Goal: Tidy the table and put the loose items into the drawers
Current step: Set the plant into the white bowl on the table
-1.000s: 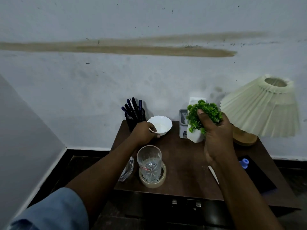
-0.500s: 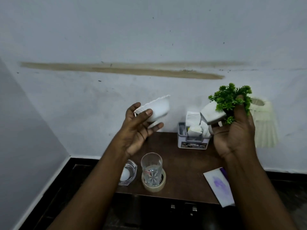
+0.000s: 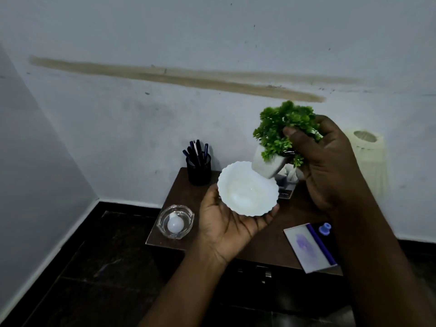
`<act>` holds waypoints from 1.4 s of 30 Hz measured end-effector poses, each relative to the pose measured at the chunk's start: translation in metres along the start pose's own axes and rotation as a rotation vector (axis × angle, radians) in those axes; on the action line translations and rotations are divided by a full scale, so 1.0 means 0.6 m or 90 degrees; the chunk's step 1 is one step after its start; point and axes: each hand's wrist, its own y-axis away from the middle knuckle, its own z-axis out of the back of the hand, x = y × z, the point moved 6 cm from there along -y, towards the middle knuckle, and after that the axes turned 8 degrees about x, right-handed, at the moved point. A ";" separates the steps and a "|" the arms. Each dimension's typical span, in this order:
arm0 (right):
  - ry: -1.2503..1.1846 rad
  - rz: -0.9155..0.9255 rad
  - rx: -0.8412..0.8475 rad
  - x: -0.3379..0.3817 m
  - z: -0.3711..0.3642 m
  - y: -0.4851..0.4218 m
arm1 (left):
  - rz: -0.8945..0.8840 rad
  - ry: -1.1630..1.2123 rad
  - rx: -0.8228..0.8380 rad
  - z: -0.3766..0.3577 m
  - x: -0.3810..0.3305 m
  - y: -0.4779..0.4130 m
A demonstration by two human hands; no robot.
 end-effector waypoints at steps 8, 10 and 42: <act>0.145 -0.022 0.197 -0.020 -0.049 0.013 | 0.033 -0.051 -0.011 0.017 -0.008 -0.005; 0.171 -0.033 0.213 -0.024 -0.051 0.015 | 0.019 -0.045 0.004 0.011 -0.011 -0.008; 0.199 -0.084 0.274 -0.024 -0.043 0.021 | -0.016 -0.001 0.026 0.023 -0.028 -0.020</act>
